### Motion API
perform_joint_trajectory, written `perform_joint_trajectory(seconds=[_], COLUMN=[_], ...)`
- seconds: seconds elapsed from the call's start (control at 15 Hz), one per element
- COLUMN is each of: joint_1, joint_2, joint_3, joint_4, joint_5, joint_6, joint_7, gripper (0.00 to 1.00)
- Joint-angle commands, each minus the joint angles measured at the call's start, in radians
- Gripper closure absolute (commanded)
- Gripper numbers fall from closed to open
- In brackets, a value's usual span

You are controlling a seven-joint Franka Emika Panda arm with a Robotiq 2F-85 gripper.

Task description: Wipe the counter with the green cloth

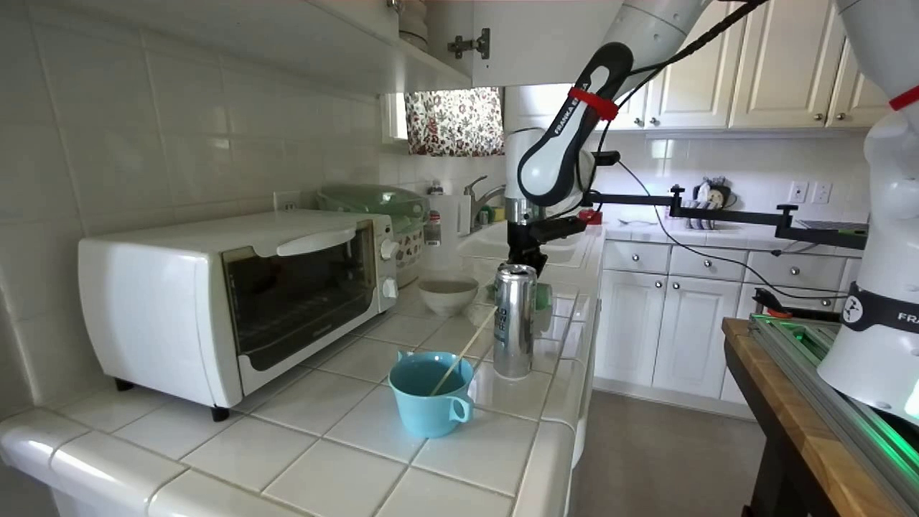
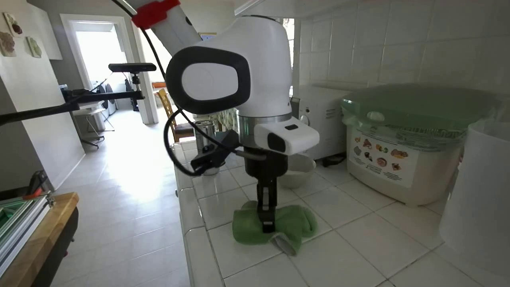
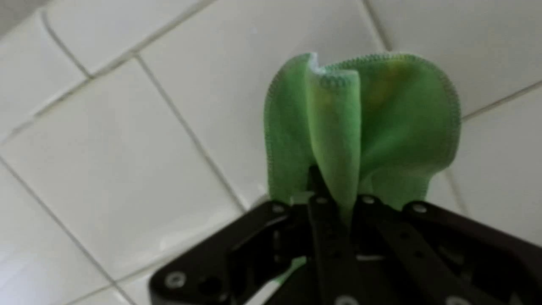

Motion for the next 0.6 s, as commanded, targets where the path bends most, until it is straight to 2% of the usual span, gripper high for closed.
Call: perform_joint_trajectory(seconds=[0.0, 0.2, 0.53], joint_1=[-0.049, -0.061, -0.002], joint_2=[-0.02, -0.012, -0.006], joint_3=[-0.046, -0.057, 0.013], joint_4=[-0.034, -0.025, -0.019], joint_5=[0.015, 0.009, 0.006], joint_6=[0.01, 0.007, 0.006], joint_7=[0.007, 0.009, -0.002], gripper=[0.98, 0.98, 0.98])
